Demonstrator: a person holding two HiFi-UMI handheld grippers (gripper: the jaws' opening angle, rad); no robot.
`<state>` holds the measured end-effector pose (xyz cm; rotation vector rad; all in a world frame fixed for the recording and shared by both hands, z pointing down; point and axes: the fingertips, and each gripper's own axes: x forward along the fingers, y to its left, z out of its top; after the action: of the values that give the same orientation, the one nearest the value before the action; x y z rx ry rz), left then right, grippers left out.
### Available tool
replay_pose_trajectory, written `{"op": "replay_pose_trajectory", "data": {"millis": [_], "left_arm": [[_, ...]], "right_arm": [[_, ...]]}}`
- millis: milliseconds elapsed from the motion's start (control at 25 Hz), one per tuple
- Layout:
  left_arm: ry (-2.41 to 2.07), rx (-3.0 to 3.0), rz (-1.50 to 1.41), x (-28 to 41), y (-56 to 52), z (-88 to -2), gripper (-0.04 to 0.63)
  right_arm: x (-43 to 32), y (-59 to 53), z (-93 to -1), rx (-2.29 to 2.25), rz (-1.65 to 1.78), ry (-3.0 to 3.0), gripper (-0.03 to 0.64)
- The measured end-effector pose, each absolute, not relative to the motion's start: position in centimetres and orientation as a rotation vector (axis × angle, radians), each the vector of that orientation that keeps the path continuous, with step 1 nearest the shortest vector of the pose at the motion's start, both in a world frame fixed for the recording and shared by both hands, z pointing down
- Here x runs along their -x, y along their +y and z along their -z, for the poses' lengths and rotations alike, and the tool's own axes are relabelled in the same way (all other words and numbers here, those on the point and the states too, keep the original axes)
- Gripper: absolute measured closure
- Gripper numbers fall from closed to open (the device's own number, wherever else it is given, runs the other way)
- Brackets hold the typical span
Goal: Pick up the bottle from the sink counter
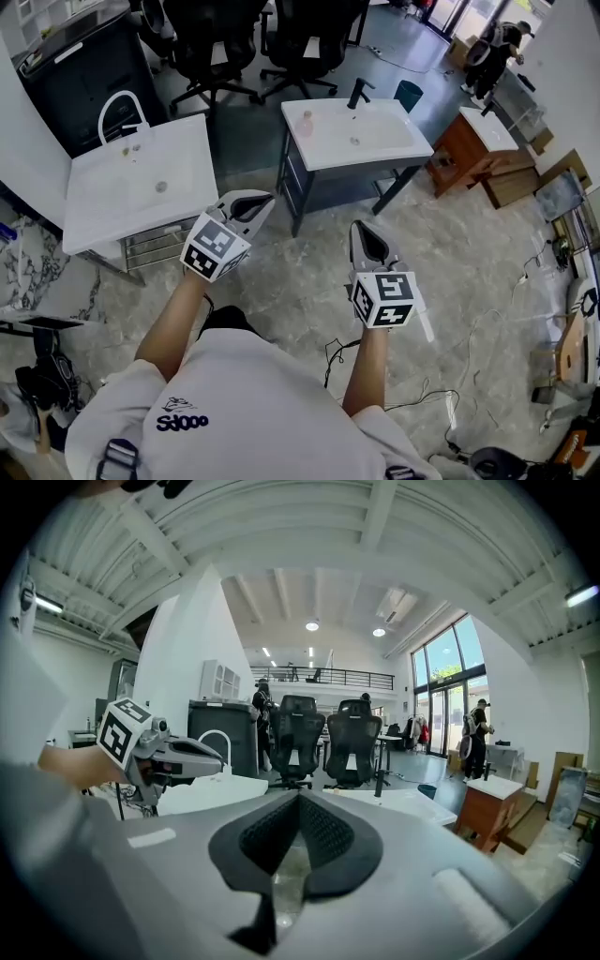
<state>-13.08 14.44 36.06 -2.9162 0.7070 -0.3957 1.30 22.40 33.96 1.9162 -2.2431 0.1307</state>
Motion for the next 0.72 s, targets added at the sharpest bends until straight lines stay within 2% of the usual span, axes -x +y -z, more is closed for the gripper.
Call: {"op": "replay_pose_trajectory", "data": {"millis": [400,720], "left_arm": [[0.740,2.929,0.428,11.0,13.5,-37.0,0.591],[0.736,2.942,0.430,8.7,8.2,-38.0,0.591]], "right_arm": [[-3.6,20.9,-34.4,-1.899,-0.114,-2.248,0.607],[-6.4,16.3,-34.7,-1.930,-0.121,-2.229,0.607]]}}
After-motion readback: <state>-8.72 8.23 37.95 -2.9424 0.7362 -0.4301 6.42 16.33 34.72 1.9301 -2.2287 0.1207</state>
